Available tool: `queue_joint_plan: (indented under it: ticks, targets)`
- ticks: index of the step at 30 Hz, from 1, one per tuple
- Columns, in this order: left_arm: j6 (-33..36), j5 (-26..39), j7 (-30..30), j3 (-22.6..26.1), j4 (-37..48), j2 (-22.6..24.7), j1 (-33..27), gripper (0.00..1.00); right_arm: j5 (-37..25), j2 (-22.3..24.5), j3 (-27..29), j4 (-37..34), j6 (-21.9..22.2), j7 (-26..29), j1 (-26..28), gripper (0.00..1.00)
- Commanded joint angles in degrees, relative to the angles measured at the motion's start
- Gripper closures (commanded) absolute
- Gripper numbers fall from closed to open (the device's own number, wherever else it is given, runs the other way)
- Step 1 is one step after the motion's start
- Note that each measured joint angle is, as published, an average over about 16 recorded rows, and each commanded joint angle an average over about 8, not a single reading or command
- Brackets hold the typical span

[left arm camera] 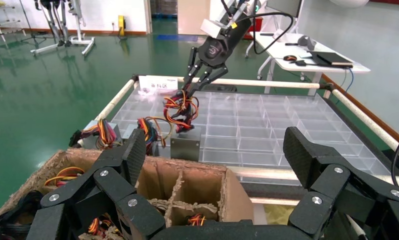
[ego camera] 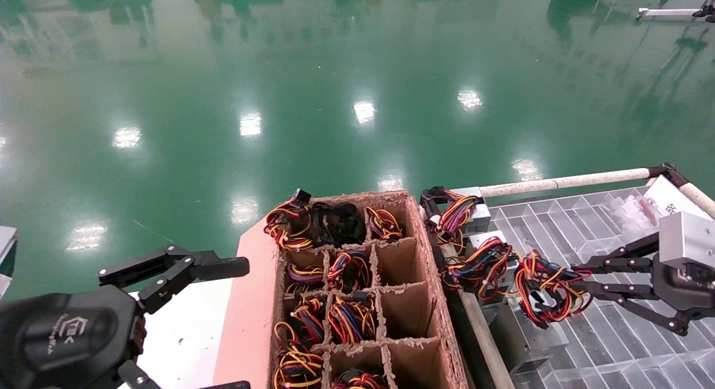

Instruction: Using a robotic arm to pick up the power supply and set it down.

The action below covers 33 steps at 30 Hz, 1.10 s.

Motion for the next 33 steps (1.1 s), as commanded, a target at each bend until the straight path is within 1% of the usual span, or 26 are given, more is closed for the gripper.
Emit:
queue_joint_plan:
  ticks: [1,4,6,13,16,19,33]
  targets:
    - [0.00,0.00,0.00,0.00,0.00,0.00,0.00,0.00,-0.12,0.01,-0.02,0.14,-0.01,-0.07,0.08,0.00]
    - [0.00,0.00,0.00,0.00,0.00,0.00,0.00,0.00,0.12,-0.04,0.08,0.17,-0.09,-0.05,0.18,0.00]
    - [0.00,0.00,0.00,0.00,0.00,0.00,0.00,0.00,1.32,-0.15,0.51,-0.15,-0.40,0.04,0.22,0.00]
    - [0.00,-0.01,0.00,0.00,0.01,0.00,0.00,0.00,11.30,-1.03,4.07,-3.75,-2.93,-1.11,-0.74,0.00]
    - [-0.01,-0.01,0.00,0.00,0.01,0.00,0.00,0.00,13.84,-1.32,5.21,-4.29,-3.55,-1.83,-1.79,0.00]
    - [-0.02,-0.02,0.00,0.00,0.02,0.00,0.00,0.00,15.35,-1.63,6.15,-3.83,-3.75,-1.84,-3.17,0.00]
    - [-0.02,-0.02,0.00,0.00,0.02,0.00,0.00,0.00,20.58,-3.33,10.05,2.00,-3.23,1.54,-10.29,0.00]
